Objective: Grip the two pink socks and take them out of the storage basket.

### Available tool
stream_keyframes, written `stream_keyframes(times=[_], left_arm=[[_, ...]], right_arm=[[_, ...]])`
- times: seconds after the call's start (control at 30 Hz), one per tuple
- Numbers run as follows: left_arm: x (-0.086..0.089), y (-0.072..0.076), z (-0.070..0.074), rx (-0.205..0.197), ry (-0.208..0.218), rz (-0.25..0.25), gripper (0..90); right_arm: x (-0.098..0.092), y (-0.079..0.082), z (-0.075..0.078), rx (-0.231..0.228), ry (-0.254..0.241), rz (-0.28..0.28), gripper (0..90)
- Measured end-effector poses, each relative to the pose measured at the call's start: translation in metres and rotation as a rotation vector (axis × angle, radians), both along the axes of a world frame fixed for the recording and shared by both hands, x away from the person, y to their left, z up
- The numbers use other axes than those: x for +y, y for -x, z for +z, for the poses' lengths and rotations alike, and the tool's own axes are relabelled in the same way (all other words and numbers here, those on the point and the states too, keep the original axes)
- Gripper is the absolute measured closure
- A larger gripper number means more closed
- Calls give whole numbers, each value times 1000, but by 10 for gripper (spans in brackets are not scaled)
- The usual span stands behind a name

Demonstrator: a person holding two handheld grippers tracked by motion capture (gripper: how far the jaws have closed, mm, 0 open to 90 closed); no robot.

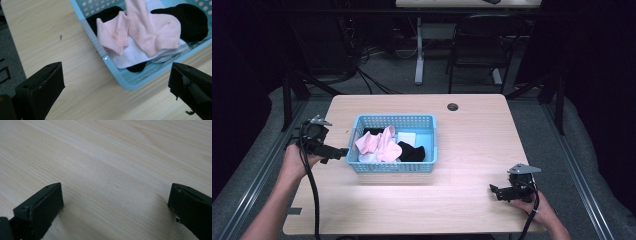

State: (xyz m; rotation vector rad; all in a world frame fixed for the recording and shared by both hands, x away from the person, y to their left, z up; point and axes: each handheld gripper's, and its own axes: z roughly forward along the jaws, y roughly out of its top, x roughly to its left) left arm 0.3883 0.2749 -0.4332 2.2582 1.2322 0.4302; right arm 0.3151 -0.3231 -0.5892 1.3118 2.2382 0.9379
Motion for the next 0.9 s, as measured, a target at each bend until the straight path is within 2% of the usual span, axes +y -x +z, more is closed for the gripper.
stream_keyframes(times=[0.13,0.17,0.27,0.33,0.53,0.9], left_arm=[[-12,-10,-2,11,-7,-26,1],[-18,-15,-4,15,7,-38,1],[-23,-21,-5,26,14,-50,0],[-30,-25,-6,34,-5,-62,0],[-55,-43,-10,62,-20,-104,0],[-85,-69,-20,89,-42,-145,6]], right_arm=[[0,1,0,0,5,-8,0],[0,0,0,0,3,-4,0],[0,0,0,0,3,-4,0],[0,0,0,1,0,-2,0],[0,0,0,1,0,3,0],[0,0,0,1,1,6,0]])
